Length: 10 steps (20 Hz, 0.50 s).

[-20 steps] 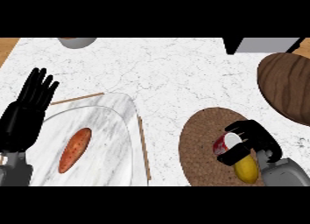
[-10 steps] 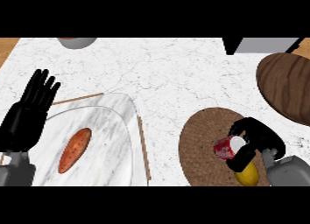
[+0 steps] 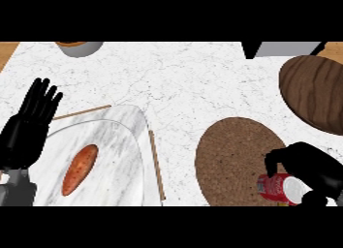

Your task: Pick the can from the placemat and place it in the bowl

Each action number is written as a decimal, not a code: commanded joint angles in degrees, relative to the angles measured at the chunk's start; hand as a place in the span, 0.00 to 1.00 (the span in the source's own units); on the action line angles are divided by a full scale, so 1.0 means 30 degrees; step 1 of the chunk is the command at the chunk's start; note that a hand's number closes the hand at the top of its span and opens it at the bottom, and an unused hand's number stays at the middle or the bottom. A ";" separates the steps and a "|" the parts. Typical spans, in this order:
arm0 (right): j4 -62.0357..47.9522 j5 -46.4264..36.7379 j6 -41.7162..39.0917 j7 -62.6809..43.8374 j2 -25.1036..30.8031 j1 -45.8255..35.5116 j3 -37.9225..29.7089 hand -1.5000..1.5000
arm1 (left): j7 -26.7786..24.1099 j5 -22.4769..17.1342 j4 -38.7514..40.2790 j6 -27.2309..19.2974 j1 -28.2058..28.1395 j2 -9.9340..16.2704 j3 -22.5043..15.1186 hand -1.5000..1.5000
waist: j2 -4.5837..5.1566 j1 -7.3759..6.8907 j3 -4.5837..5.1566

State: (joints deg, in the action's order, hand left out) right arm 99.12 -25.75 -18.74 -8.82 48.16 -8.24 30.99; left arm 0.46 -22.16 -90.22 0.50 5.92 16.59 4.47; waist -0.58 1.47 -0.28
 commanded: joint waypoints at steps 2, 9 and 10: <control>-0.0093 -0.0987 0.3698 0.7217 0.3811 0.2099 -0.2672 1.00 | -0.0333 0.0098 -0.0508 0.0056 -0.0731 -0.0114 0.0033 0.50 | 0.0014 0.0281 0.0020; -0.1585 0.2275 0.6516 1.0072 0.5017 0.4354 -0.9081 1.00 | 0.0068 -0.0112 0.0048 0.0240 0.0144 0.0360 0.0675 0.50 | 0.0050 0.0344 0.0086; -0.2057 0.2473 0.6926 1.0230 0.5017 0.4976 -0.9843 1.00 | 0.0431 -0.0316 -0.0383 -0.0066 0.0235 0.0235 0.0788 0.50 | 0.0036 0.0320 0.0082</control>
State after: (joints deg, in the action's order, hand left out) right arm 95.07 -21.73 -2.16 17.59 61.26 2.88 10.07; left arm 1.01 -22.45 -90.79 0.45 5.98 16.88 5.78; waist -0.45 2.33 -0.07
